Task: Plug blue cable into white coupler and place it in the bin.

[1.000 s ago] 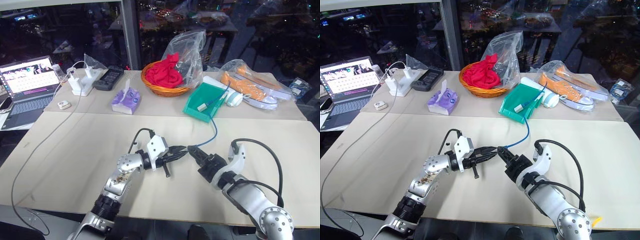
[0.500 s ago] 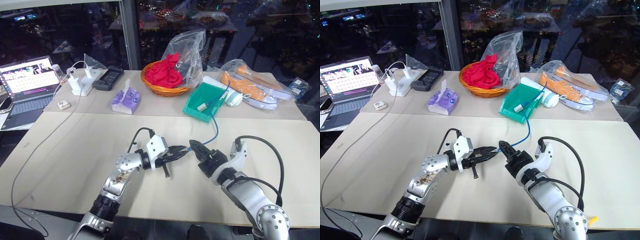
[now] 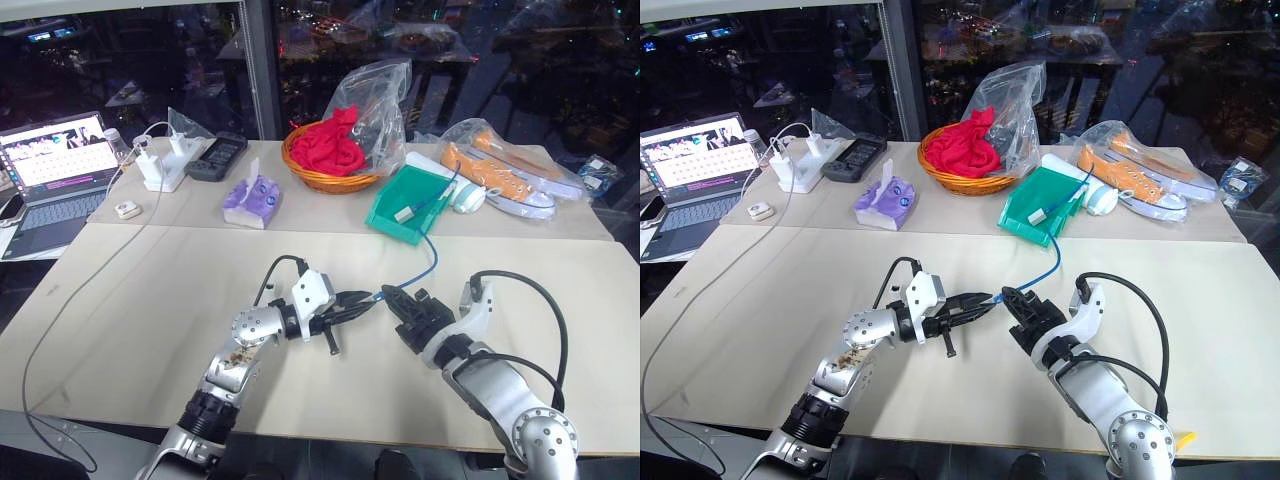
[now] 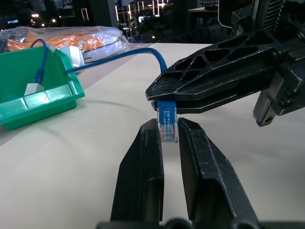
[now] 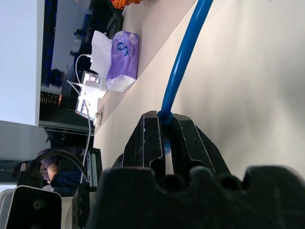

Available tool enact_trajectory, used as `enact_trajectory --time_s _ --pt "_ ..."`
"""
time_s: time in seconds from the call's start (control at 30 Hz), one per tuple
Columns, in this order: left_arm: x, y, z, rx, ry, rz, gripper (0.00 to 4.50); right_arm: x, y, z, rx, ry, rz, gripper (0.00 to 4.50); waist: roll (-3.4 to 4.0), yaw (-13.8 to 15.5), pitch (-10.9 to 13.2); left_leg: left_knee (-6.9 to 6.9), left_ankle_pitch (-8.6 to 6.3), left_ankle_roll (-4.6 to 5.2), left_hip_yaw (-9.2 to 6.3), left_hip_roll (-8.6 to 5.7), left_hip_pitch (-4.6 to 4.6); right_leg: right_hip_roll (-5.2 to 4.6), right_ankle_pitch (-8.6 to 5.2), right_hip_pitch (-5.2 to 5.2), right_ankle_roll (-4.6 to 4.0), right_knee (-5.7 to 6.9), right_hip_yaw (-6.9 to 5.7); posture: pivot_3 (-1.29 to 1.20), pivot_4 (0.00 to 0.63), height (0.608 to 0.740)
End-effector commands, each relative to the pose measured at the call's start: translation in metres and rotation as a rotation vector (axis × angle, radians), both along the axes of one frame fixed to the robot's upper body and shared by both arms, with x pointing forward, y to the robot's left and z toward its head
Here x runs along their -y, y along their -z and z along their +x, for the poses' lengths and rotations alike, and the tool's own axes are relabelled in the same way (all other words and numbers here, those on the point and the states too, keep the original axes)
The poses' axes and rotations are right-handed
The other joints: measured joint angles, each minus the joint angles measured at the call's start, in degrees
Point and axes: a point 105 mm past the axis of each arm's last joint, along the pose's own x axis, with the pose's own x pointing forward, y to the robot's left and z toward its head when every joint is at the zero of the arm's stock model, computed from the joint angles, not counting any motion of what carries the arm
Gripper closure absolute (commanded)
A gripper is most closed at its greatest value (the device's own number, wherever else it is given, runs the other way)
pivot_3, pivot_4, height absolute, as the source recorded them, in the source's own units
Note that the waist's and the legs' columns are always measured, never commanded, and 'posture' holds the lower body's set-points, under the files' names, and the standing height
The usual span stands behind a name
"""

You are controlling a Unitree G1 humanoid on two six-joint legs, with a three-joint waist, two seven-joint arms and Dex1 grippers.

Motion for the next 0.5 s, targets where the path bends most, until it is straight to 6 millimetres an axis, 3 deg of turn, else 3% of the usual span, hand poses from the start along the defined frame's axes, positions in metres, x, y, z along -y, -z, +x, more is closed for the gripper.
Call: enact_trajectory --time_s 0.03,0.5 --pt "0.0037 -0.0085 -0.0047 0.030 0.023 -0.017 4.42 -0.0055 -0.0156 -0.0013 0.072 -0.032 0.007 4.48 0.00 0.00 0.00 0.00 0.00 0.00 0.00 0.00 0.00 0.00 0.00 0.00 0.00 0.00 0.00 0.00 0.150 0.740" --pt "-0.0006 -0.0084 -0.0056 0.007 0.004 -0.013 4.42 -0.0101 -0.0200 -0.0031 0.113 -0.058 -0.014 4.48 0.00 0.02 0.00 0.00 0.00 0.00 0.00 0.00 0.00 0.00 0.00 -0.01 0.00 0.01 0.00 0.00 0.150 0.740"
